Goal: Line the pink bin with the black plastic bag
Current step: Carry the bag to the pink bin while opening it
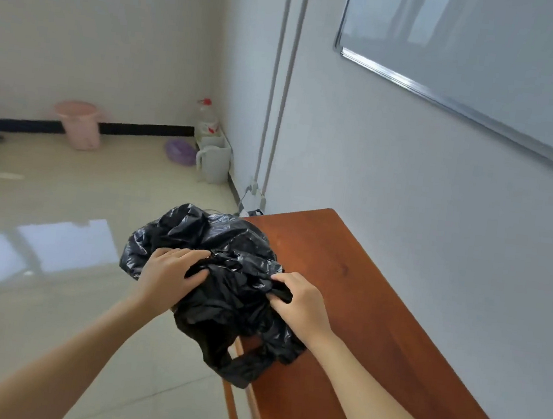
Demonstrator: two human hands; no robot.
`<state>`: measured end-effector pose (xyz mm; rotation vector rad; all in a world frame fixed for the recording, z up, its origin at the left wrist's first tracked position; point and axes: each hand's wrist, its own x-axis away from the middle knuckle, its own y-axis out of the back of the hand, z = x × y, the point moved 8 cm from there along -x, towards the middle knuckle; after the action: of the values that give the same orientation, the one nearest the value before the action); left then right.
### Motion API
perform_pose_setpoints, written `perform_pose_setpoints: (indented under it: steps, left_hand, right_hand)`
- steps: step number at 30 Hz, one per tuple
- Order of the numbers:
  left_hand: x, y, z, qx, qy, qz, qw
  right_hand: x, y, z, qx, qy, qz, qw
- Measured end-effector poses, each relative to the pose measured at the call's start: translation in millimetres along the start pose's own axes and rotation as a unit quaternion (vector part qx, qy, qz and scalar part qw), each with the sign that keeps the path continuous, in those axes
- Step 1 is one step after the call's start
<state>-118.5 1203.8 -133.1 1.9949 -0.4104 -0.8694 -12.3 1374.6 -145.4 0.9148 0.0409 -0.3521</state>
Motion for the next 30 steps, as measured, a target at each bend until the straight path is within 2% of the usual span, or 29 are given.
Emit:
perform_pose_setpoints:
  steps: [6, 14, 22, 30]
  left_hand:
    - [60, 74, 82, 0.015, 0.147, -0.065, 0.987]
    - [185, 191, 208, -0.016, 0.265, -0.151, 0.952]
    - [275, 279, 321, -0.044, 0.308, -0.196, 0.93]
    - [267, 296, 399, -0.037, 0.31, -0.198, 0.929]
  right_hand:
    - [-20, -54, 88, -0.066, 0.079, 0.037, 0.994]
    - [-27, -181, 254, -0.092, 0.178, 0.123, 0.972]
    - [-21, -292, 386, -0.106, 0.199, 0.157, 0.962]
    - [-61, -347, 430, -0.084, 0.192, 0.162, 0.964]
